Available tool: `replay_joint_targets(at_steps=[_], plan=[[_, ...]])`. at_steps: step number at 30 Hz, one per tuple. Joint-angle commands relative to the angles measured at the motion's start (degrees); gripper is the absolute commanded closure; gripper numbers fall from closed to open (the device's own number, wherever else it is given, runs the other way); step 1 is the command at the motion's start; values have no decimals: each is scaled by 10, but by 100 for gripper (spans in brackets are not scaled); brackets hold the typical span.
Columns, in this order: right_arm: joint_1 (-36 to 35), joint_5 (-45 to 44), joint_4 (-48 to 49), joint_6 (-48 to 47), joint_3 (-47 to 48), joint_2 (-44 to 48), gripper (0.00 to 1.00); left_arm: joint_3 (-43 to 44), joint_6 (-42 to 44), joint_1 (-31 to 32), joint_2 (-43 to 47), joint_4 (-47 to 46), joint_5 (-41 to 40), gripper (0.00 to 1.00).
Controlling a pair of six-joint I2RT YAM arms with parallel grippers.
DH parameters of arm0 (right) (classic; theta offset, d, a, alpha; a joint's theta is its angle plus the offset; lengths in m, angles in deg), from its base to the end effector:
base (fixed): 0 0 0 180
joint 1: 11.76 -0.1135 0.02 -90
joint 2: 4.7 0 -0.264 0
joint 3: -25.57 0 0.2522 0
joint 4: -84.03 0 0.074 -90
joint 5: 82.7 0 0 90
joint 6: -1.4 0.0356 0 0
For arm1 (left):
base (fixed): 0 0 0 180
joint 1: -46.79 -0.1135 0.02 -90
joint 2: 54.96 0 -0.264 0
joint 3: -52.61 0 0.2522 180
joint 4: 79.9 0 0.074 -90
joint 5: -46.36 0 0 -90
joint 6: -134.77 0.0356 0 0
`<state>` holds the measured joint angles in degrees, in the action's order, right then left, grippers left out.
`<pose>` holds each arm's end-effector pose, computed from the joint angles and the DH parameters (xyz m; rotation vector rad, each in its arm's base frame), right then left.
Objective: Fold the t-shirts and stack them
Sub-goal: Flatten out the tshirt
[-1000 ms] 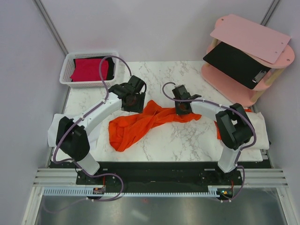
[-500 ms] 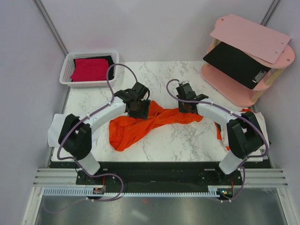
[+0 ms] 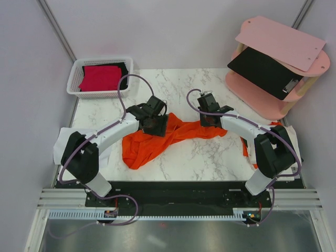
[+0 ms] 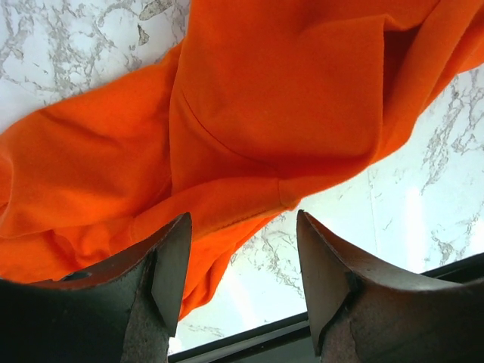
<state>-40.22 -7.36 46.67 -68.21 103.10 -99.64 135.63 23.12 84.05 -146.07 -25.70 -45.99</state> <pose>0.3084 0.1569 0.2125 -0.0735 2.4813 0.0351 0.2602 -0.1961 0.2450 0.3515 2.6641 -0.2779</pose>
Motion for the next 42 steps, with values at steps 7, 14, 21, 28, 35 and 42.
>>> replay_joint_targets(at_steps=[7,14,21,28,35,42], plan=[[3,-3,1,8,-7,31,91,13,7,5,-58,-45,3,42],[3,-6,1,8,-11,53,90,43,30,5,-92,-39,-36,94],[5,-15,1,4,-18,75,90,100,41,-1,-72,-4,-113,98],[6,-17,4,7,-29,94,90,192,69,-13,-19,56,-154,98],[7,-16,4,10,-45,128,90,186,48,-12,94,118,-122,98],[9,-22,-4,3,-65,171,88,29,-32,-3,278,169,-5,98]])
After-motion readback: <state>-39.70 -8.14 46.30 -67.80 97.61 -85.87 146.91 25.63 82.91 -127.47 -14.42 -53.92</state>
